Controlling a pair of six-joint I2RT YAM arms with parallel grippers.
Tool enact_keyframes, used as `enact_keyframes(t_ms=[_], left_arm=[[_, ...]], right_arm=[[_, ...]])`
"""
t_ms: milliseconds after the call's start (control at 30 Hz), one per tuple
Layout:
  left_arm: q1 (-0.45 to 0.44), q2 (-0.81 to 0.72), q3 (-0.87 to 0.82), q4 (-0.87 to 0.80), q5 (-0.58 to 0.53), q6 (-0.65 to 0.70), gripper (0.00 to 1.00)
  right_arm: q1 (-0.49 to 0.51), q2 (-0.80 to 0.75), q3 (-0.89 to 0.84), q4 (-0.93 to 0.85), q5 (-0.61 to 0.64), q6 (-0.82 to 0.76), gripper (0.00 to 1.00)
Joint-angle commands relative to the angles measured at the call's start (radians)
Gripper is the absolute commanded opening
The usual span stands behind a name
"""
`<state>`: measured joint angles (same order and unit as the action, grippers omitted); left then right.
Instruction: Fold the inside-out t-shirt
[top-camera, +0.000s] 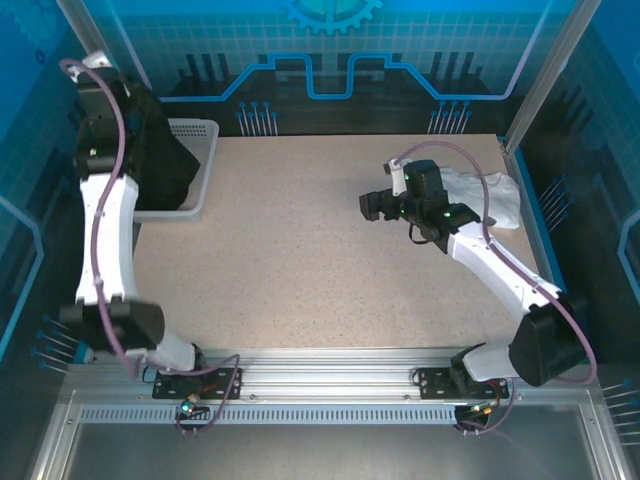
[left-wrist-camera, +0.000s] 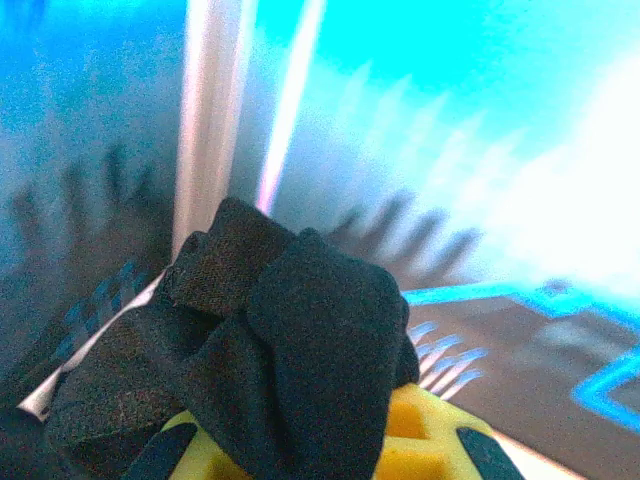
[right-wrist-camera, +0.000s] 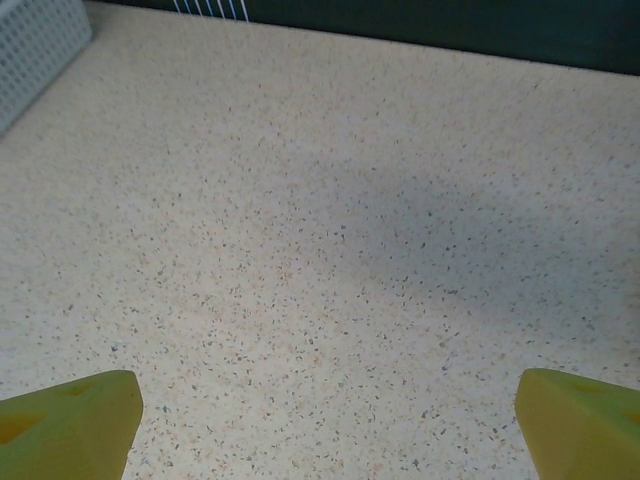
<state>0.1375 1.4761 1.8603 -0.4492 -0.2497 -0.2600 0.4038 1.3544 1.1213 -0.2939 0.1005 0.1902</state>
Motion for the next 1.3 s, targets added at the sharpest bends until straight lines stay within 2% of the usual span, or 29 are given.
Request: enact_keyframes(t_ms=[0, 233, 333, 433, 533, 567, 600, 633, 667, 733, 800, 867, 933, 967, 1033, 1133, 1267], left_arm=[[-0.116, -0.070, 0.046, 0.108, -0.012, 0.072, 0.00], [-0.401, -0.023, 0.264, -0.007, 0.008, 0.174, 0.00], [-0.509, -0.001, 0.206, 0.003, 0.014, 0.150, 0.00], [-0.575, 0.048, 0.098, 0.076, 0.093, 0.062, 0.00], [-0.604, 0.187, 0.151, 0.054, 0.202, 0.002, 0.10], [-0.602, 0.233, 0.183, 0.037, 0.203, 0.001, 0.15], [-0.593, 0.291, 0.220, 0.021, 0.176, 0.013, 0.25], [-0.573, 0.352, 0.256, 0.011, 0.141, 0.028, 0.41], [-0.547, 0.406, 0.293, -0.004, 0.105, 0.034, 0.51], [-0.468, 0.560, 0.464, -0.172, 0.076, -0.010, 0.63], [-0.425, 0.636, 0.579, -0.371, 0.096, -0.053, 0.68], [-0.443, 0.528, 0.370, -0.339, 0.081, -0.024, 0.71], [-0.486, 0.297, -0.066, -0.096, 0.061, -0.026, 0.78], [-0.498, 0.204, -0.216, -0.011, 0.055, -0.048, 0.82], [-0.507, 0.050, -0.503, 0.074, 0.069, -0.123, 0.82], [-0.514, -0.058, -0.768, 0.053, 0.112, -0.190, 0.82], [-0.553, -0.042, -0.955, 0.077, 0.292, -0.257, 0.80]], right_arm=[[-0.018, -0.071, -0.023, -0.030, 0.019, -0.009, 0.98], [-0.067, -0.180, -0.024, -0.086, 0.010, -0.024, 0.99], [-0.084, -0.209, -0.030, -0.119, 0.012, -0.030, 0.99], [-0.104, -0.212, -0.040, -0.143, 0.010, -0.022, 0.99], [-0.119, -0.190, -0.058, -0.151, -0.024, 0.004, 0.99], [-0.121, -0.181, -0.064, -0.151, -0.035, 0.014, 0.99], [-0.120, -0.166, -0.076, -0.148, -0.048, 0.029, 0.99], [-0.120, -0.150, -0.088, -0.141, -0.067, 0.045, 0.98], [-0.117, -0.136, -0.103, -0.130, -0.084, 0.060, 0.98], [-0.098, -0.095, -0.133, -0.109, -0.107, 0.089, 0.96], [-0.064, -0.052, -0.155, -0.104, -0.107, 0.109, 0.95], [-0.013, -0.020, -0.187, -0.085, -0.092, 0.125, 0.95], [0.040, 0.012, -0.216, -0.060, -0.082, 0.141, 0.95], [0.056, 0.024, -0.224, -0.053, -0.075, 0.151, 0.94], [0.067, 0.055, -0.236, -0.041, -0.093, 0.172, 0.93], [0.067, 0.115, -0.236, -0.024, -0.119, 0.189, 0.90], [0.051, 0.186, -0.236, 0.050, -0.108, 0.251, 0.86]])
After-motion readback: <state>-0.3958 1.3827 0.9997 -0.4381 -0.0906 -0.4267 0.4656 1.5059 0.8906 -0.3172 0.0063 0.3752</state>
